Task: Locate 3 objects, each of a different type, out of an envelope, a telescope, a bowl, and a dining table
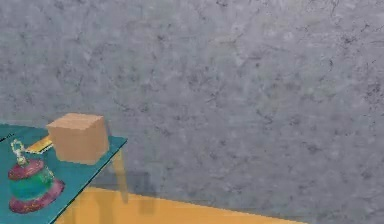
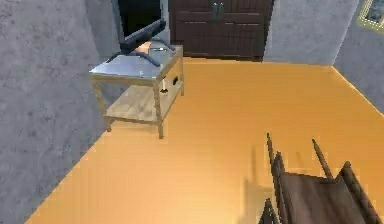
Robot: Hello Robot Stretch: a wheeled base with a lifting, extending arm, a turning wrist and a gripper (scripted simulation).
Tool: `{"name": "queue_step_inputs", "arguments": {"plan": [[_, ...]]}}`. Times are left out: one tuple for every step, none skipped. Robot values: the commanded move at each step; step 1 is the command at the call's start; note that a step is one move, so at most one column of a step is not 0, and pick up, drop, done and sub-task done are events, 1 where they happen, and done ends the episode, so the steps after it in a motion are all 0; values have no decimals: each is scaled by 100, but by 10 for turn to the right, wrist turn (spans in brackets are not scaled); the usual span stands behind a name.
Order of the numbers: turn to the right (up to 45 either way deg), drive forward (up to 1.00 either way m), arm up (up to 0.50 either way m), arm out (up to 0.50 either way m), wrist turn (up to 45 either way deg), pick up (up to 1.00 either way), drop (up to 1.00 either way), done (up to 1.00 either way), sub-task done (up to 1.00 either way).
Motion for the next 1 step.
{"name": "queue_step_inputs", "arguments": {"plan": [[-450, 0, 0, 0, 0, 0, 0, 0, 0]]}}
